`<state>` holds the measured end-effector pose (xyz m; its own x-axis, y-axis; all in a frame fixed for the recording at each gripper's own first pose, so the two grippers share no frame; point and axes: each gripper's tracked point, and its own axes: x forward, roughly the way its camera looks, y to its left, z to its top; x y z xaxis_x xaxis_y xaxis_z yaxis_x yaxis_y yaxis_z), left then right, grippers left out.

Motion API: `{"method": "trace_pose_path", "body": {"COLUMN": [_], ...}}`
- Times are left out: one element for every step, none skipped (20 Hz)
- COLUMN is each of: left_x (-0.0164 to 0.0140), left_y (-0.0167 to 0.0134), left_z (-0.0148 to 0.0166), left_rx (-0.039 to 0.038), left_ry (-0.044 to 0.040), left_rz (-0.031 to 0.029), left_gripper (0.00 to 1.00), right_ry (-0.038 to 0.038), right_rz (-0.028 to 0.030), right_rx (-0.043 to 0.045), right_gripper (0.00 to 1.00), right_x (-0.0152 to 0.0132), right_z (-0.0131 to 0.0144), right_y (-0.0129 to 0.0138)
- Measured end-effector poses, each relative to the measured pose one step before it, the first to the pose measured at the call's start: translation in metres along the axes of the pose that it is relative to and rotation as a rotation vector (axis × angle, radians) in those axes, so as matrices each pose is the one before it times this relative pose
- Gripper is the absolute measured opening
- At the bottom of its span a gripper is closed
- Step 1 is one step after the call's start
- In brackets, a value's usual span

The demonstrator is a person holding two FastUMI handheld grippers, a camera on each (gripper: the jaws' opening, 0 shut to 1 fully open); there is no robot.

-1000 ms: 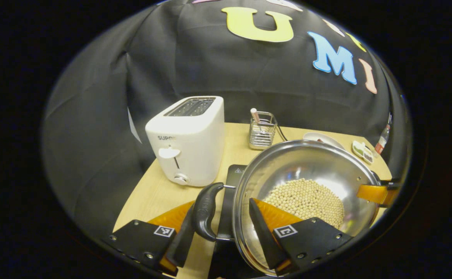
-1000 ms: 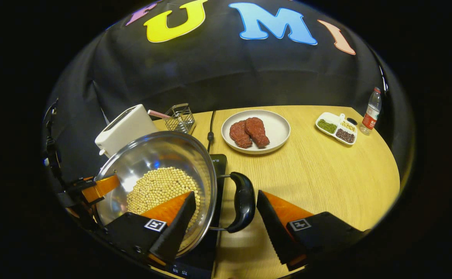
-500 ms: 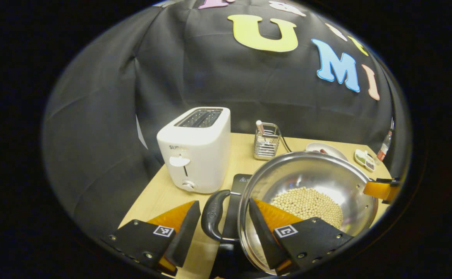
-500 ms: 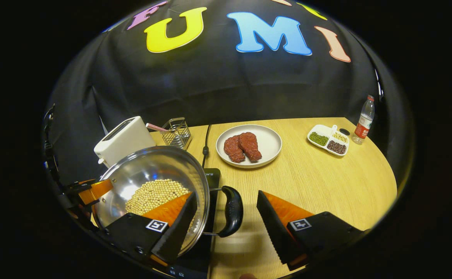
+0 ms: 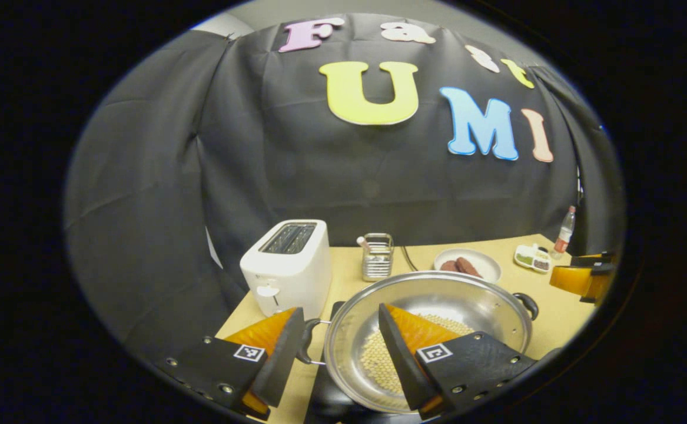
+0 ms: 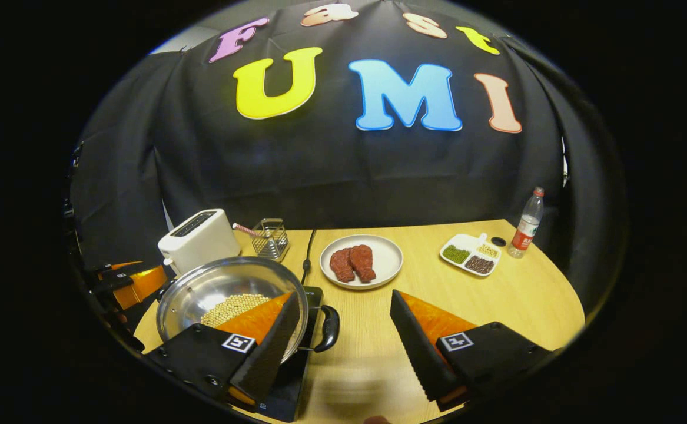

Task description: First push the handle of the pot to place it horizontally, then grasp the pot with both hands and set it on the induction cooktop.

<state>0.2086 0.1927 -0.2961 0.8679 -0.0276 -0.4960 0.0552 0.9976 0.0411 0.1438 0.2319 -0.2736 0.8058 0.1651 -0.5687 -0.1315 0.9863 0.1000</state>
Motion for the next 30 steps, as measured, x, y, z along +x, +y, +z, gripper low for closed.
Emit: {"method": "trace_pose_path", "body": {"left_x": [-0.00952,-0.00897,-0.00856,-0.00862,-0.00821,-0.00967,-0.00889,-0.01053,-0.01049,-0.01186,-0.01179,-0.01258,-0.01348,-0.01647,-0.01468,-0.01445,-0.01563,-0.01475,-0.01333,-0.01289,-0.01006,-0.00853,-0.00914,-0.00788,-0.00767,-0.00650,-0.00636,-0.00538,-0.00605,-0.00495], "left_y": [-0.01007,-0.01068,-0.01304,-0.01165,-0.01092,-0.01279,-0.01266,-0.01211,-0.01071,-0.01040,-0.01013,-0.01067,-0.01030,-0.01199,-0.01239,-0.01289,-0.01199,-0.01175,-0.00973,-0.00789,-0.00833,-0.00766,-0.00643,-0.00213,0.00024,-0.00051,0.00012,-0.00090,0.00052,0.00142], "left_z": [0.00640,0.00628,0.00521,0.00477,0.00531,0.00743,0.00827,0.00851,0.00923,0.00870,0.00951,0.01063,0.01074,0.01146,0.01127,0.01027,0.01113,0.00951,0.01070,0.00966,0.00955,0.00625,0.00534,0.00466,0.00466,0.00284,0.00327,-0.00049,-0.00020,0.00077], "left_rx": [0.00582,-0.00175,-0.00535,-0.00702,-0.00977,-0.01499,-0.01560,-0.01534,-0.01216,-0.00827,-0.00792,-0.01021,-0.00701,-0.00489,-0.00246,0.00084,0.00541,0.00861,0.00694,0.00214,-0.00333,-0.00496,0.00141,0.00853,0.01190,0.00757,0.00392,-0.00047,-0.00272,-0.00401], "left_ry": [-0.01276,-0.01144,-0.00836,-0.00832,-0.01182,-0.01496,-0.01436,-0.01833,-0.02067,-0.02206,-0.02342,-0.02675,-0.02474,-0.02670,-0.02867,-0.02885,-0.02675,-0.02574,-0.02318,-0.01945,-0.01651,-0.01172,-0.00771,-0.00693,-0.00976,-0.00629,-0.00634,-0.00134,-0.00009,-0.00282], "left_rz": [-0.00956,-0.01070,-0.01228,-0.00757,-0.00171,-0.00427,-0.00125,0.00227,0.00265,0.00825,0.00712,0.00288,0.00324,-0.00007,-0.00540,-0.00456,-0.00506,-0.00693,-0.00296,-0.00206,-0.00924,-0.01165,-0.01491,-0.01004,-0.00106,-0.00157,-0.00373,-0.00275,-0.00413,-0.00265], "left_gripper": [0.75,0.78,0.78,0.76,0.76,0.78,0.76,0.76,0.75,0.75,0.75,0.75,0.75,0.75,0.77,0.75,0.77,0.76,0.75,0.75,0.75,0.75,0.75,0.77,0.75,0.78,0.75,0.75,0.75,0.75], "right_ry": [-0.02316,-0.01635,-0.01915,-0.02066,-0.02062,-0.01790,-0.01840,-0.01894,-0.02109,-0.01978,-0.01903,-0.01759,-0.01656,-0.01627,-0.02442,-0.02286,-0.02297,-0.01816,-0.01797,-0.01606,-0.01197,-0.00678,-0.01093,-0.01309,-0.01863,-0.00968,-0.00170,0.00529,-0.00719,-0.01010], "right_rz": [0.00174,0.00075,0.00010,-0.00228,-0.00113,-0.00158,0.00268,0.00345,0.00200,0.00049,0.00355,0.00175,0.00397,0.00144,-0.00002,-0.00145,-0.00055,0.00090,0.00020,-0.00051,-0.00420,-0.00395,-0.00339,-0.00209,-0.00583,-0.01340,-0.01308,-0.00281,-0.00179,-0.00852], "right_rx": [-0.00267,-0.00678,-0.00856,-0.00848,-0.00927,-0.00931,-0.01138,-0.01407,-0.01405,-0.01095,-0.00471,-0.00026,0.00051,-0.00245,-0.00576,-0.00634,-0.00665,-0.00952,-0.01426,-0.01374,-0.01104,-0.00697,-0.00059,-0.00041,-0.00452,-0.00590,0.00011,0.00646,0.00940,0.00465], "right_gripper": [0.98,0.98,0.98,0.98,0.98,0.98,0.98,0.98,0.98,0.98,0.98,0.98,0.98,0.98,0.98,0.98,0.95,0.98,0.98,0.98,0.98,0.98,0.98,0.98,0.93,0.93,0.98,0.95,0.95,0.98], "right_x": [-0.00949,-0.00909,-0.01048,-0.01079,-0.01095,-0.01092,-0.01208,-0.01130,-0.01152,-0.01120,-0.01129,-0.01407,-0.01244,-0.01258,-0.01314,-0.01162,-0.01289,-0.01076,-0.01176,-0.01244,-0.01047,-0.01101,-0.00899,-0.00799,-0.00540,-0.00291,-0.00398,-0.00464,-0.00284,-0.00062], "right_z": [0.00718,0.00534,0.00540,0.00569,0.00556,0.00383,0.00440,0.00408,0.00490,0.00397,0.00501,0.00659,0.00494,0.00464,0.00521,0.00501,0.00442,0.00405,0.00347,0.00315,0.00261,0.00243,0.00303,0.00318,0.00287,0.00084,0.00068,-0.00099,0.00160,0.00294], "right_y": [-0.00563,-0.00582,-0.00746,-0.00839,-0.01003,-0.00986,-0.01044,-0.01027,-0.01193,-0.01061,-0.01019,-0.00843,-0.00991,-0.00994,-0.01184,-0.01062,-0.00813,-0.00684,-0.00760,-0.00591,-0.00579,-0.00530,-0.00280,-0.00230,-0.00266,-0.00399,-0.00338,0.00110,0.00261,-0.00001]}}
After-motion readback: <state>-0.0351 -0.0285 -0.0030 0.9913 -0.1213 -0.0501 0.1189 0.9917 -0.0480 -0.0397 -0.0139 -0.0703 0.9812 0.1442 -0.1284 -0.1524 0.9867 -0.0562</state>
